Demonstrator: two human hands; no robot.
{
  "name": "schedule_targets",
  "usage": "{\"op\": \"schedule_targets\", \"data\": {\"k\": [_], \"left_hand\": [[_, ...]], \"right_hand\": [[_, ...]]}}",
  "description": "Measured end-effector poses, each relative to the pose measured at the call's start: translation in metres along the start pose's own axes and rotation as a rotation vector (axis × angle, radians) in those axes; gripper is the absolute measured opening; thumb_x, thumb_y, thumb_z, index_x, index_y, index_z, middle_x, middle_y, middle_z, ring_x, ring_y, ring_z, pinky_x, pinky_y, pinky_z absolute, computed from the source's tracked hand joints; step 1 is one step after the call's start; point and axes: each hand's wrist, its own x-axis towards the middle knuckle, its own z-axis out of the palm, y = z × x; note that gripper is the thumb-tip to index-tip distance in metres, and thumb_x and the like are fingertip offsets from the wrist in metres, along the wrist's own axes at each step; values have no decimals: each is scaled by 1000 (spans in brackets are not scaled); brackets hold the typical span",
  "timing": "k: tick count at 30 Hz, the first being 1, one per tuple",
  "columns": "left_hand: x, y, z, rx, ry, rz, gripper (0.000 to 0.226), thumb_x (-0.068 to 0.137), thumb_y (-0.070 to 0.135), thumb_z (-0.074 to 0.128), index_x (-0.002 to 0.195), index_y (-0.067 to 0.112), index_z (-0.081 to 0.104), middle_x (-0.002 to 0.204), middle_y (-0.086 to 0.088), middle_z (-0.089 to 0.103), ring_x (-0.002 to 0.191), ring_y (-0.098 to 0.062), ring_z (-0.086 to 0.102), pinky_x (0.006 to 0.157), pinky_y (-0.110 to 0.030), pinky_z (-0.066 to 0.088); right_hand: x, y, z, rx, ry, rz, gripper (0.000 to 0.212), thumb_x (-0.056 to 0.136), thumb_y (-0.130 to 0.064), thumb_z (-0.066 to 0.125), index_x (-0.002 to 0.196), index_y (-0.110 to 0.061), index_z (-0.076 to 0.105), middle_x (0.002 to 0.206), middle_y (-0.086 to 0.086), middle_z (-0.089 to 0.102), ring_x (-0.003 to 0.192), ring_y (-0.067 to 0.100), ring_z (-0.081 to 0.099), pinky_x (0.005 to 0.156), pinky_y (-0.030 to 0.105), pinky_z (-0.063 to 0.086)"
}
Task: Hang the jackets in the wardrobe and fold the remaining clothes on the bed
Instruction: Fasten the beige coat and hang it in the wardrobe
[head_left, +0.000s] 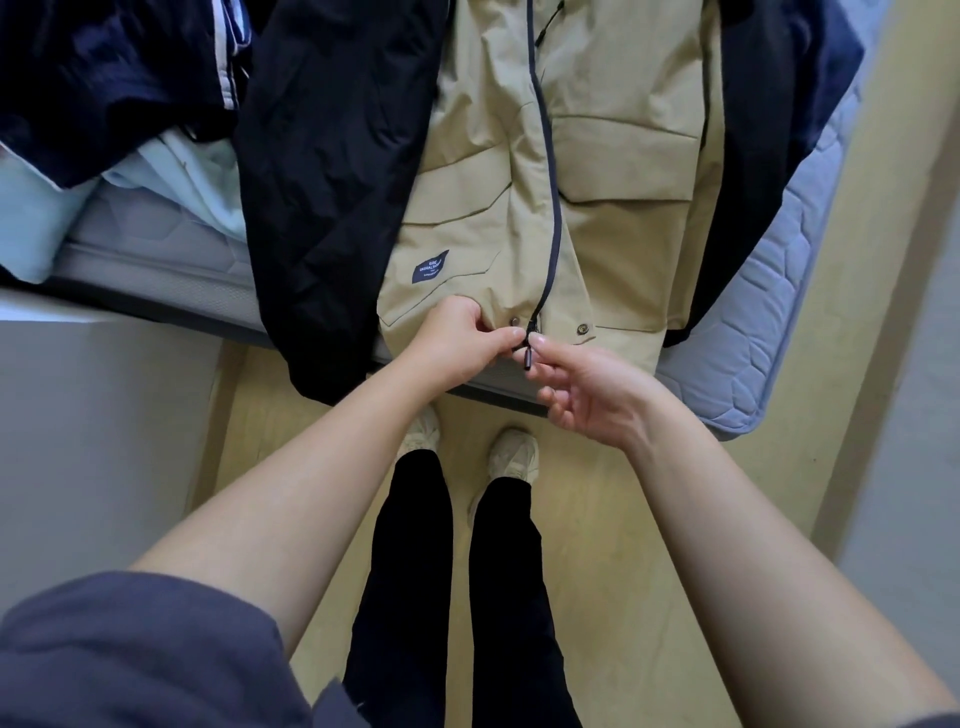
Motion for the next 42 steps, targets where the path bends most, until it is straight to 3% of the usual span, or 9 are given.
{"op": "schedule_targets", "data": {"k": [4, 9, 13, 23, 28, 34, 36, 38, 42], "left_hand": [[0, 1, -9, -1, -51, -14, 27, 85, 35, 69, 66, 16, 63, 60, 6, 63, 59, -12, 57, 58, -25, 43], [-3, -1, -14, 61, -54, -11, 32, 85, 36, 68, 60, 19, 61, 60, 2, 63, 56, -12, 56, 55, -26, 44], [-4, -2, -14, 73, -57, -14, 33, 86, 33, 68, 60, 17, 58, 57, 4, 58, 52, -9, 51, 52, -24, 40], [-12, -4, -11, 26, 17, -54, 30, 87, 32, 67, 86, 2, 70, 79, -5, 72, 79, -21, 69, 75, -34, 55], [-18, -20, -12, 11, -35, -114, 27, 87, 30, 68, 78, 5, 70, 59, 8, 66, 53, 2, 62, 56, -16, 47], [-17, -29, -21, -60, -77, -228, 29, 88, 27, 67, 83, -1, 69, 75, -6, 72, 67, -14, 64, 83, -35, 55], [-16, -25, -27, -80, -96, -309, 29, 87, 33, 68, 82, 4, 67, 72, -4, 70, 64, -15, 63, 76, -33, 56], [-14, -15, -36, 131, -86, -365, 41, 81, 53, 67, 73, 13, 65, 70, 1, 66, 67, -14, 62, 62, -27, 50], [-7, 15, -36, 492, 162, -208, 59, 65, 74, 64, 88, 22, 52, 86, 8, 57, 78, -14, 57, 53, -27, 37]], "right_hand": [[-4, -13, 7, -25, 5, 92, 19, 96, -22, 47, 80, -18, 55, 58, -8, 65, 42, 2, 54, 37, 11, 35], [-8, -19, 6, 178, -31, 169, 11, 95, -12, 46, 88, -9, 53, 59, -2, 65, 36, 1, 45, 31, 10, 31], [-12, -18, 4, 161, -94, 209, 21, 98, -11, 46, 82, -8, 59, 52, -4, 52, 32, 0, 36, 30, 7, 27], [-13, -57, 26, 472, 48, 44, 24, 98, -4, 42, 77, -5, 52, 45, 0, 53, 30, 2, 44, 30, 11, 33], [-5, -73, 26, 459, 101, -89, 23, 98, -4, 40, 79, -4, 52, 48, -2, 52, 33, 1, 42, 31, 9, 29], [7, -69, 26, 173, 99, -131, 23, 96, -7, 40, 80, -8, 56, 53, -4, 51, 37, 3, 39, 33, 13, 27], [6, -65, 23, 10, 94, -132, 23, 94, -9, 39, 77, -11, 54, 53, -4, 49, 38, 5, 34, 34, 15, 22], [3, -67, 19, -159, 119, -154, 21, 92, -13, 42, 75, -15, 54, 54, -5, 48, 43, 8, 31, 39, 19, 18], [-6, -75, 16, -480, 193, -238, 22, 92, -21, 48, 72, -17, 58, 55, -5, 50, 45, 10, 33, 40, 20, 19]]}}
